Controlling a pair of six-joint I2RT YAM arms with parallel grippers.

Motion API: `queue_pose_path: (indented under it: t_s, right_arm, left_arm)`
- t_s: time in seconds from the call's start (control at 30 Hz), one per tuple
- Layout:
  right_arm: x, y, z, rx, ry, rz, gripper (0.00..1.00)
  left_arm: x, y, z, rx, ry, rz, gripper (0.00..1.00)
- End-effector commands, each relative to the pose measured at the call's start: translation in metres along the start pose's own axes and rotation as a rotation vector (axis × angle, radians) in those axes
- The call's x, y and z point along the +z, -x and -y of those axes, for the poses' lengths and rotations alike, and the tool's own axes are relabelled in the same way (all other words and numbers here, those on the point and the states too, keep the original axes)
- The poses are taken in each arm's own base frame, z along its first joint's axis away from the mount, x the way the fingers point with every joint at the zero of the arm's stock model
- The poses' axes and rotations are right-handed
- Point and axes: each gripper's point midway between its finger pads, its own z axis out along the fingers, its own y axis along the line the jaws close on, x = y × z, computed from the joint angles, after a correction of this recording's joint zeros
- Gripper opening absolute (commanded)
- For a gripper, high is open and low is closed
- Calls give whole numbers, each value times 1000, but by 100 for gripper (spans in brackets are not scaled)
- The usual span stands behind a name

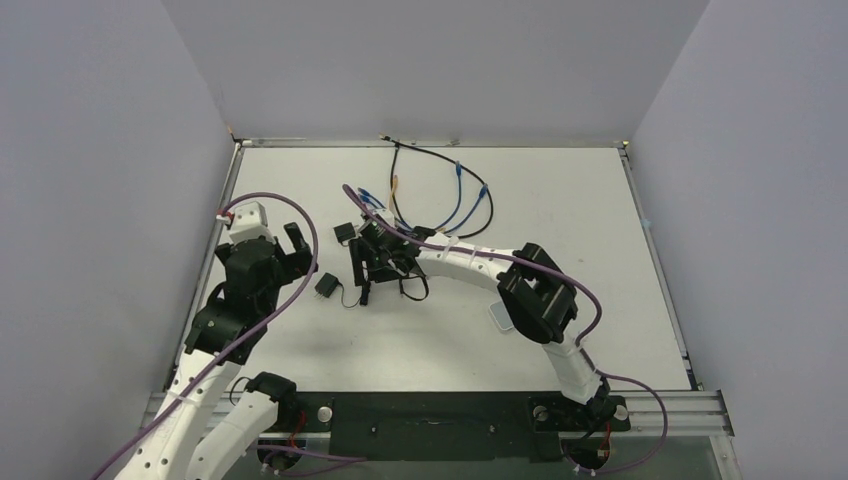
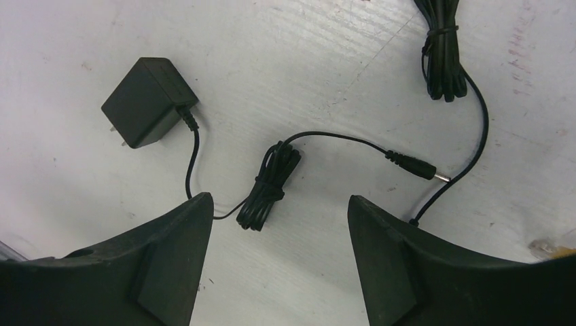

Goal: Insert the plug into the switch port
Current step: Pick up the power from the center of the board.

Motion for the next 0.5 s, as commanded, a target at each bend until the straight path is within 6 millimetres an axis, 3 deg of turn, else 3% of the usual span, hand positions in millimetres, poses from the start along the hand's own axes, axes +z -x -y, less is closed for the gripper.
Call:
queue_pose_path:
  t_s: [0.0, 0.23, 0.47]
  right_arm:
    - [5, 15, -19, 78, 14, 65, 68]
    - [20, -2, -25, 119, -1, 33, 63]
    - [31, -12, -12, 131, -76, 45, 58]
  left_arm:
    - [-8, 19, 1, -36, -6, 55, 99]
    - [-12, 21, 2, -39, -21, 67, 99]
    - [-17, 23, 3, -43, -35, 82, 99]
